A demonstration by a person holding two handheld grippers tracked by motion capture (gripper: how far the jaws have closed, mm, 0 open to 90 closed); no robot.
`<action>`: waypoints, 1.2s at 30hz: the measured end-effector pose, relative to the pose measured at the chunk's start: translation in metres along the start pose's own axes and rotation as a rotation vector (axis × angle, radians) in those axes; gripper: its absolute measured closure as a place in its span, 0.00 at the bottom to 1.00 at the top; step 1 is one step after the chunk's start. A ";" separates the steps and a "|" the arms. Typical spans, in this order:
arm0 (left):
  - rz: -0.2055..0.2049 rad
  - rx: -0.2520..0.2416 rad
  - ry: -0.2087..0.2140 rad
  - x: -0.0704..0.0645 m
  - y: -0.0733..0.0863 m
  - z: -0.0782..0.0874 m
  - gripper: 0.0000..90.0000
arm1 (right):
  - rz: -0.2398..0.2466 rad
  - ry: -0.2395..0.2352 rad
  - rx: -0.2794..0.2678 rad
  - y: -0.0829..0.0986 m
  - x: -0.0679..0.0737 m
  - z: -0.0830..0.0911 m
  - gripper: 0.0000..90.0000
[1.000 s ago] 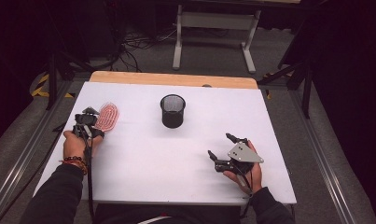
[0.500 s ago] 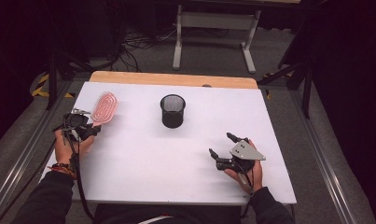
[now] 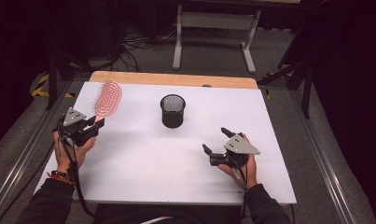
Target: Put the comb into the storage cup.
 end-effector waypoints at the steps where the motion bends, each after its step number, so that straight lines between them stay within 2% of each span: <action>1: -0.008 -0.027 0.009 -0.004 -0.002 0.001 0.77 | -0.011 -0.001 -0.011 -0.004 0.000 -0.002 0.13; 2: -0.014 -0.036 0.004 -0.007 -0.003 0.001 0.77 | -0.024 -0.009 -0.025 -0.009 0.001 -0.004 0.13; 3: -0.023 -0.055 0.020 -0.012 -0.005 0.002 0.78 | -0.046 -0.020 -0.054 -0.020 0.005 -0.009 0.11; 5: -0.041 -0.083 0.026 -0.020 -0.008 0.005 0.78 | -0.056 -0.028 -0.064 -0.024 0.006 -0.010 0.10; 8: -0.058 -0.113 0.051 -0.033 -0.010 0.008 0.78 | -0.088 -0.076 -0.099 -0.041 0.018 -0.019 0.08; 9: -0.077 -0.133 0.070 -0.043 -0.012 0.010 0.77 | -0.087 -0.083 -0.101 -0.044 0.021 -0.021 0.08; 10: -0.077 -0.133 0.070 -0.043 -0.012 0.010 0.78 | -0.087 -0.083 -0.101 -0.044 0.021 -0.021 0.08; 13: -0.099 -0.157 0.092 -0.058 -0.014 0.012 0.78 | -0.098 -0.108 -0.105 -0.052 0.030 -0.030 0.09; 16: -0.114 -0.172 0.113 -0.069 -0.014 0.015 0.78 | -0.098 -0.142 -0.102 -0.060 0.041 -0.036 0.12; 21: -0.141 -0.181 0.162 -0.093 -0.012 0.016 0.78 | -0.117 -0.188 -0.102 -0.069 0.050 -0.040 0.13; 26: -0.184 -0.199 0.215 -0.124 -0.011 0.012 0.78 | -0.117 -0.257 -0.115 -0.077 0.061 -0.041 0.07; 29: -0.211 -0.197 0.231 -0.135 -0.009 0.008 0.78 | -0.130 -0.291 -0.117 -0.083 0.065 -0.042 0.06; 34: -0.241 -0.212 0.265 -0.153 -0.008 0.005 0.78 | -0.184 -0.331 -0.123 -0.088 0.065 -0.044 0.06; 36: -0.257 -0.220 0.268 -0.160 -0.008 0.005 0.78 | -0.218 -0.328 -0.120 -0.089 0.062 -0.045 0.06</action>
Point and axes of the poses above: each handheld gripper's, and its own axes: z roughly backward along the jaws, y roughly out of its underside, x roughly to its left, the point moved 9 cm from there along -z, roughly forward along the jaws, and after that the axes turned 6 degrees about -y, right-handed, at the moved point
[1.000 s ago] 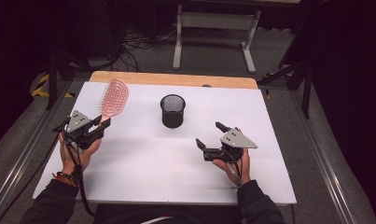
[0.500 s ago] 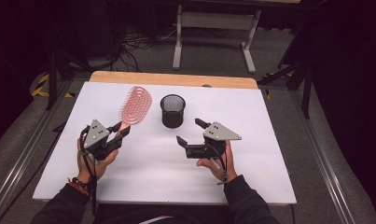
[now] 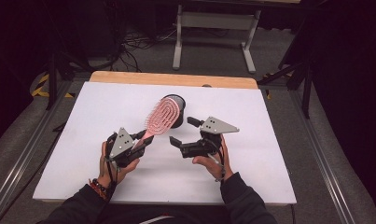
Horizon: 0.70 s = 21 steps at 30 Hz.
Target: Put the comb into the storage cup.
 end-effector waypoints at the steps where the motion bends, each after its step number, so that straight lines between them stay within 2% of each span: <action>1: -0.013 -0.005 0.005 -0.003 -0.001 -0.001 0.78 | -0.035 -0.022 -0.004 -0.001 0.000 0.000 0.06; 2: -0.018 -0.009 0.011 -0.007 -0.001 -0.001 0.78 | -0.059 -0.029 -0.009 -0.003 -0.001 0.002 0.06; 3: -0.035 -0.008 0.013 -0.011 -0.001 -0.002 0.78 | -0.067 -0.016 -0.012 -0.004 -0.003 0.003 0.06; 6: -0.069 -0.003 0.025 -0.021 0.000 -0.005 0.77 | -0.055 -0.001 0.000 -0.005 -0.002 0.005 0.09; 9: -0.114 -0.003 0.023 -0.028 0.000 -0.010 0.77 | -0.062 -0.017 0.003 -0.004 0.000 0.003 0.13; 11: -0.134 0.001 0.027 -0.032 -0.001 -0.014 0.78 | -0.061 -0.016 0.016 -0.001 0.001 0.001 0.15; 13: -0.135 0.002 0.041 -0.037 0.001 -0.019 0.77 | -0.073 -0.032 0.018 0.000 0.002 -0.001 0.23; 14: -0.143 0.008 0.041 -0.039 0.002 -0.022 0.77 | -0.085 -0.011 0.017 0.001 0.000 -0.001 0.22; 15: -0.148 0.008 0.040 -0.039 0.002 -0.023 0.78 | -0.118 -0.007 0.007 0.002 -0.001 -0.001 0.27; 17: -0.151 0.010 0.038 -0.042 0.004 -0.027 0.78 | -0.185 -0.019 -0.015 0.004 -0.005 -0.001 0.44; 18: -0.158 0.013 0.027 -0.042 0.005 -0.029 0.78 | -0.216 -0.007 -0.030 0.005 -0.008 0.000 0.48; 19: -0.153 0.011 0.033 -0.043 0.006 -0.031 0.78 | -0.235 -0.011 -0.040 0.005 -0.009 0.001 0.57; 20: -0.146 0.017 0.043 -0.045 0.007 -0.033 0.77 | -0.234 -0.011 -0.054 0.005 -0.009 0.002 0.60; 21: -0.159 0.027 0.037 -0.045 0.009 -0.035 0.77 | -0.228 -0.006 -0.058 0.004 -0.009 0.003 0.64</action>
Point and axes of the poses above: each handheld gripper's, and its own axes: z roughly backward along the jaws, y roughly out of its underside, x roughly to its left, the point moved 9 cm from there along -z, roughly forward along the jaws, and after that the axes turned 6 degrees about -y, right-handed, at the moved point
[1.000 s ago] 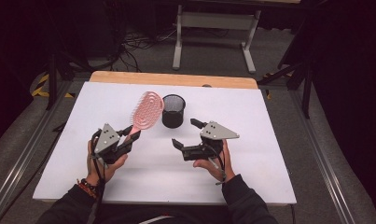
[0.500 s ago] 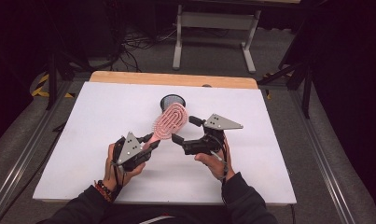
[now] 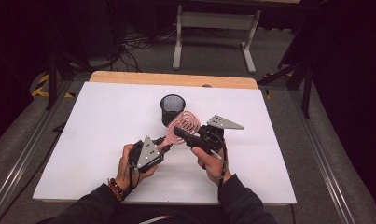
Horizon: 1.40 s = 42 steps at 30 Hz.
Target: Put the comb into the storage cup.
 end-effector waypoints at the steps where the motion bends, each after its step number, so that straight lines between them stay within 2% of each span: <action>1: -0.004 0.002 -0.007 -0.001 0.001 -0.002 0.77 | 0.009 -0.008 -0.002 0.000 0.002 0.000 0.66; 2: 0.006 -0.002 -0.008 -0.001 0.002 -0.003 0.77 | 0.024 -0.011 -0.003 -0.001 0.004 0.001 0.67; 5: -0.001 -0.002 -0.013 -0.003 0.002 -0.006 0.77 | 0.057 -0.012 -0.006 0.000 0.011 0.001 0.69; 6: -0.006 -0.006 -0.011 -0.003 0.002 -0.007 0.77 | 0.064 -0.014 -0.012 -0.001 0.012 0.002 0.69; 7: -0.028 -0.003 -0.029 -0.003 0.001 -0.008 0.77 | 0.074 -0.009 -0.010 -0.001 0.013 0.002 0.69; 10: -0.035 -0.012 -0.037 -0.003 0.000 -0.008 0.76 | 0.084 -0.004 -0.021 -0.002 0.013 0.004 0.69; 12: -0.048 -0.013 -0.043 -0.002 -0.001 -0.007 0.66 | 0.111 -0.002 -0.026 -0.004 0.014 0.006 0.69; 14: -0.053 -0.016 -0.026 -0.001 -0.002 -0.005 0.63 | 0.126 0.006 -0.029 -0.005 0.014 0.008 0.69; 17: -0.111 -0.041 -0.016 0.003 -0.005 0.000 0.52 | 0.152 0.014 -0.038 -0.008 0.013 0.012 0.69; 19: -0.102 -0.052 -0.016 0.007 -0.005 0.004 0.45 | 0.203 0.049 -0.034 -0.009 0.010 0.015 0.70; 20: -0.100 -0.048 -0.022 0.011 -0.004 0.006 0.43 | 0.206 0.056 -0.035 -0.010 0.009 0.015 0.70; 24: -0.063 -0.057 -0.002 0.021 -0.002 0.014 0.35 | 0.220 0.086 -0.048 -0.014 0.002 0.023 0.70; 25: -0.066 -0.053 0.002 0.024 -0.001 0.015 0.33 | 0.229 0.095 -0.051 -0.015 0.000 0.025 0.70; 26: -0.078 -0.049 -0.015 0.028 -0.001 0.018 0.32 | 0.237 0.101 -0.049 -0.016 -0.001 0.026 0.70; 27: -0.084 -0.052 -0.014 0.030 -0.001 0.019 0.29 | 0.240 0.108 -0.048 -0.016 -0.003 0.028 0.70; 29: -0.070 -0.057 -0.008 0.035 -0.001 0.024 0.27 | 0.239 0.116 -0.048 -0.017 -0.005 0.030 0.70; 31: -0.046 -0.060 0.017 0.040 0.000 0.029 0.22 | 0.240 0.124 -0.054 -0.019 -0.007 0.033 0.70; 33: -0.043 -0.061 0.030 0.043 0.001 0.032 0.20 | 0.243 0.126 -0.059 -0.020 -0.008 0.034 0.70; 35: -0.044 -0.049 0.050 0.048 0.004 0.036 0.13 | 0.245 0.131 -0.067 -0.022 -0.008 0.037 0.70; 36: -0.022 -0.049 0.052 0.056 0.007 0.041 0.11 | 0.253 0.134 -0.066 -0.023 -0.008 0.039 0.70; 42: 0.014 -0.046 0.065 0.075 0.022 0.054 0.06 | 0.265 0.146 -0.070 -0.025 -0.010 0.041 0.70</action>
Point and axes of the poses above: each handheld gripper's, and its own axes: z roughly backward along the jaws, y roughly out of its underside, x roughly to its left, the point moved 9 cm from there along -z, roughly forward along the jaws, and after that the axes turned 6 degrees about -y, right-handed, at the moved point
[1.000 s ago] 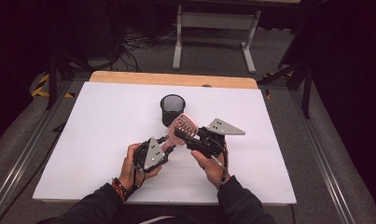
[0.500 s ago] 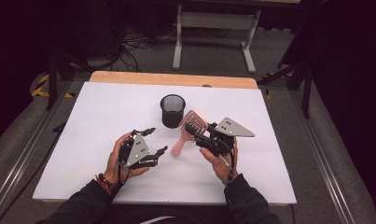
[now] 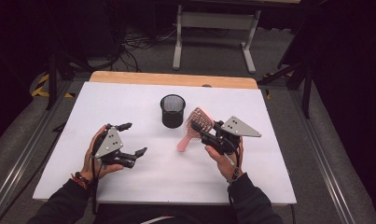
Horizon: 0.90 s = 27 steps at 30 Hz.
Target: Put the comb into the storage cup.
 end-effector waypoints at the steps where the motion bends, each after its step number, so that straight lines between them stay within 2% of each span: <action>1: 0.018 -0.002 0.002 0.006 0.004 0.007 0.06 | 0.002 0.003 0.001 0.000 -0.001 0.000 0.70; 3: 0.046 -0.013 0.015 0.010 0.007 0.013 0.05 | 0.004 0.004 0.004 0.000 -0.001 0.001 0.70; 9: 0.066 0.009 0.000 0.014 0.022 0.026 0.05 | 0.023 0.011 0.006 0.000 -0.001 0.001 0.70; 12: 0.060 0.016 -0.005 0.010 0.029 0.030 0.05 | 0.035 0.015 0.010 0.000 -0.002 0.000 0.70; 13: 0.038 0.022 -0.030 0.008 0.034 0.034 0.06 | 0.033 0.018 0.010 -0.001 -0.004 0.000 0.70; 14: 0.038 0.022 -0.030 0.008 0.034 0.034 0.06 | 0.034 0.023 0.006 -0.001 -0.006 0.001 0.70; 16: 0.049 0.019 -0.024 0.006 0.039 0.038 0.06 | 0.036 0.030 0.001 -0.003 -0.008 0.002 0.70; 17: 0.058 0.020 0.001 0.003 0.043 0.041 0.06 | 0.039 0.034 -0.001 -0.004 -0.009 0.003 0.70; 23: 0.054 0.003 0.008 0.001 0.047 0.046 0.05 | 0.043 0.047 -0.015 -0.010 -0.015 0.008 0.70; 26: 0.077 0.001 0.018 0.001 0.049 0.049 0.05 | 0.046 0.057 -0.017 -0.011 -0.019 0.011 0.70; 27: 0.071 -0.006 0.015 0.001 0.049 0.051 0.05 | 0.036 0.058 -0.019 -0.012 -0.021 0.011 0.70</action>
Point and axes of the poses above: each handheld gripper's, and its own axes: z roughly backward along the jaws, y roughly out of its underside, x roughly to its left, the point moved 9 cm from there along -z, roughly forward along the jaws, and after that the axes turned 6 degrees about -y, right-handed, at the moved point
